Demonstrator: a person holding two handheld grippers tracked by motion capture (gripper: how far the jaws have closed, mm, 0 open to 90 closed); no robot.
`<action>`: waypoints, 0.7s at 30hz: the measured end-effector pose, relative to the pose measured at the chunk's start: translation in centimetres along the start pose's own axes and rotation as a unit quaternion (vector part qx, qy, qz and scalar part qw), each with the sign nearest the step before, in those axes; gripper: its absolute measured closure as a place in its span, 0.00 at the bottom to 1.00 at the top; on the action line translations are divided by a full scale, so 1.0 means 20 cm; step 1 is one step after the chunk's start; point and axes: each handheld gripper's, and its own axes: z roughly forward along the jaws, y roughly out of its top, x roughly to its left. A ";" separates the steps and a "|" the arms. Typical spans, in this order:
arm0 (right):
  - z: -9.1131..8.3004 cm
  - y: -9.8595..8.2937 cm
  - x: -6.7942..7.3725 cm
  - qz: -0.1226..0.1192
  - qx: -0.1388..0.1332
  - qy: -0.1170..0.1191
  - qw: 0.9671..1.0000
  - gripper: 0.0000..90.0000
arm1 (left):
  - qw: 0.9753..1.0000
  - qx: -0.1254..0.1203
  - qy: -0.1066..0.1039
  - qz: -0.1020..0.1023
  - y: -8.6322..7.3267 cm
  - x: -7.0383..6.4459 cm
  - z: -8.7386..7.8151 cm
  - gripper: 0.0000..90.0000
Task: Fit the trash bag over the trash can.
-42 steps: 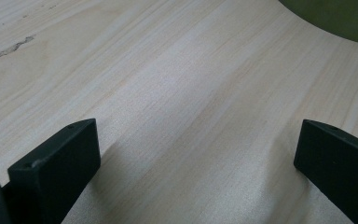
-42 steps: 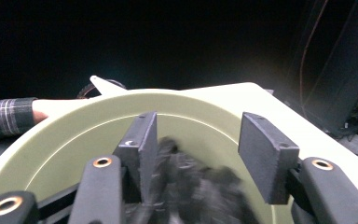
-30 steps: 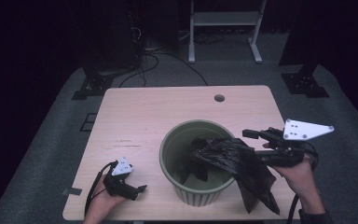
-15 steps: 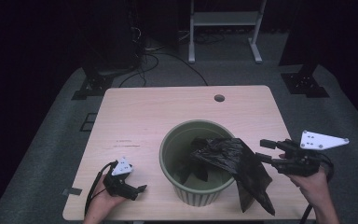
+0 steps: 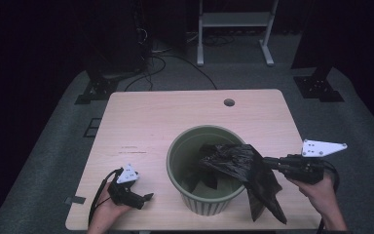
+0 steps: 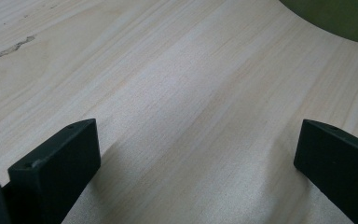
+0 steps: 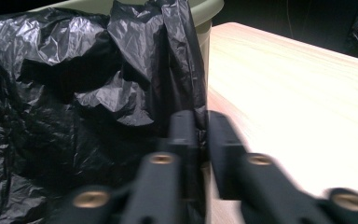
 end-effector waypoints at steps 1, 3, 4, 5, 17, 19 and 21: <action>0.00 0.00 0.00 -0.002 -0.004 0.000 1.000 1.00 | 1.000 0.000 -0.001 0.000 0.00 0.00 0.00 0.00; -0.02 0.02 0.01 -0.002 -0.011 0.005 1.000 1.00 | 1.000 -0.002 -0.002 0.002 0.01 0.00 -0.01 0.00; -0.02 0.03 0.01 -0.002 -0.014 0.004 1.000 1.00 | 1.000 -0.011 -0.001 0.004 0.02 0.00 -0.03 0.00; -0.03 0.05 0.02 -0.006 -0.020 0.005 1.000 1.00 | 1.000 -0.024 -0.003 0.003 0.04 0.00 -0.05 0.00; 0.02 0.26 0.07 -0.039 -0.041 0.024 0.998 1.00 | 0.988 -0.137 -0.062 0.032 0.30 -0.05 -0.34 0.00; 0.02 0.28 0.07 -0.045 -0.044 0.024 0.998 1.00 | 0.984 -0.156 -0.081 0.039 0.35 -0.07 -0.37 0.00; 0.03 0.30 0.08 -0.047 -0.046 0.024 0.998 1.00 | 0.977 -0.177 -0.109 0.042 0.38 -0.09 -0.39 0.00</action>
